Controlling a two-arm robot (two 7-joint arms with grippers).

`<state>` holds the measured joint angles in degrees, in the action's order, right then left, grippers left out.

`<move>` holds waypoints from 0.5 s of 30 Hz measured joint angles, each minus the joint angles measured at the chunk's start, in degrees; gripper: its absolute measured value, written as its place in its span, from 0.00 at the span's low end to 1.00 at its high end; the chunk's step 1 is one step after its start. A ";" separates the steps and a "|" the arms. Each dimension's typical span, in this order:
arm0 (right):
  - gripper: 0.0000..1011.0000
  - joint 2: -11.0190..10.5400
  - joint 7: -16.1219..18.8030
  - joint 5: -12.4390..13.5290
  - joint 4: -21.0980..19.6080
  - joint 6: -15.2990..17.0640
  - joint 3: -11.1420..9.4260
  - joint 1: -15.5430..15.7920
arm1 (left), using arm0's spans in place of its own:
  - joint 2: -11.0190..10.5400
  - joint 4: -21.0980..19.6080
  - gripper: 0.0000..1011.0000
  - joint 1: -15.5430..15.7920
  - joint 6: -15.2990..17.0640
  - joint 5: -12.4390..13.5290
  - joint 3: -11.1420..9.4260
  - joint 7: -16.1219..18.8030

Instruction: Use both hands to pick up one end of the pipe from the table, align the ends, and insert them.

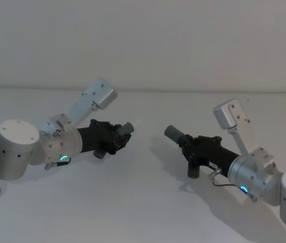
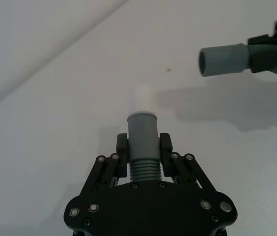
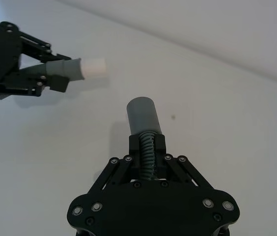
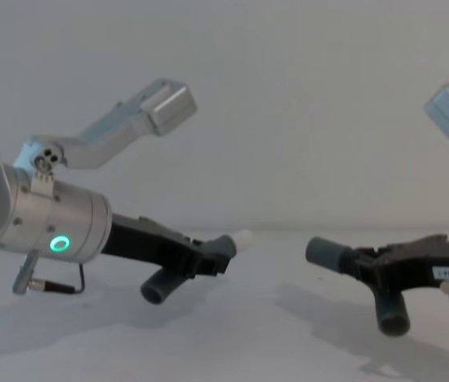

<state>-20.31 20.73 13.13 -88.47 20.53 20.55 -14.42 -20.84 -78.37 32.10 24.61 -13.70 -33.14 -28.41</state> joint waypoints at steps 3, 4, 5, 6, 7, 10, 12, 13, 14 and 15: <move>0.15 -0.83 0.97 -0.32 -0.15 -2.23 0.31 -0.34 | -0.81 -0.39 0.37 0.78 -1.77 0.81 -0.72 -1.62; 0.15 -1.33 1.58 -0.50 -0.17 -3.52 0.53 -0.59 | -0.99 -0.46 0.37 0.98 -2.21 1.01 -0.91 -1.99; 0.15 -1.54 1.87 -0.58 -0.17 -4.17 0.61 -0.68 | -1.45 -0.64 0.37 1.48 -3.26 1.44 -1.37 -2.75; 0.15 -1.75 2.16 -0.68 -0.17 -4.78 0.70 -0.81 | -1.65 -0.69 0.37 1.70 -3.70 1.64 -1.56 -3.26; 0.15 -2.20 2.86 -0.92 -0.15 -6.28 0.90 -1.05 | -2.04 -0.80 0.37 2.16 -4.62 2.01 -1.95 -4.06; 0.15 -2.99 3.78 -1.25 0.05 -8.18 1.21 -1.55 | -2.66 -0.89 0.37 2.95 -6.23 2.62 -2.60 -5.28; 0.15 -3.81 4.93 -1.66 0.39 -10.53 1.57 -2.12 | -3.27 -0.91 0.37 3.78 -7.74 3.16 -3.34 -6.68; 0.15 -4.30 5.69 -2.00 0.65 -12.17 1.79 -2.51 | -3.63 -0.90 0.37 4.29 -8.88 3.58 -3.81 -7.65; 0.15 -4.56 5.96 -2.12 0.81 -12.77 1.89 -2.73 | -3.80 -0.90 0.37 4.55 -9.23 3.69 -4.03 -7.93; 0.15 -4.85 6.41 -2.33 0.99 -13.75 2.01 -2.98 | -3.97 -0.88 0.37 4.82 -9.98 3.95 -4.24 -8.54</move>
<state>-25.16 27.14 10.80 -87.48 6.77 22.56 -17.40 -24.81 -79.25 36.92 14.63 -9.76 -37.39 -36.95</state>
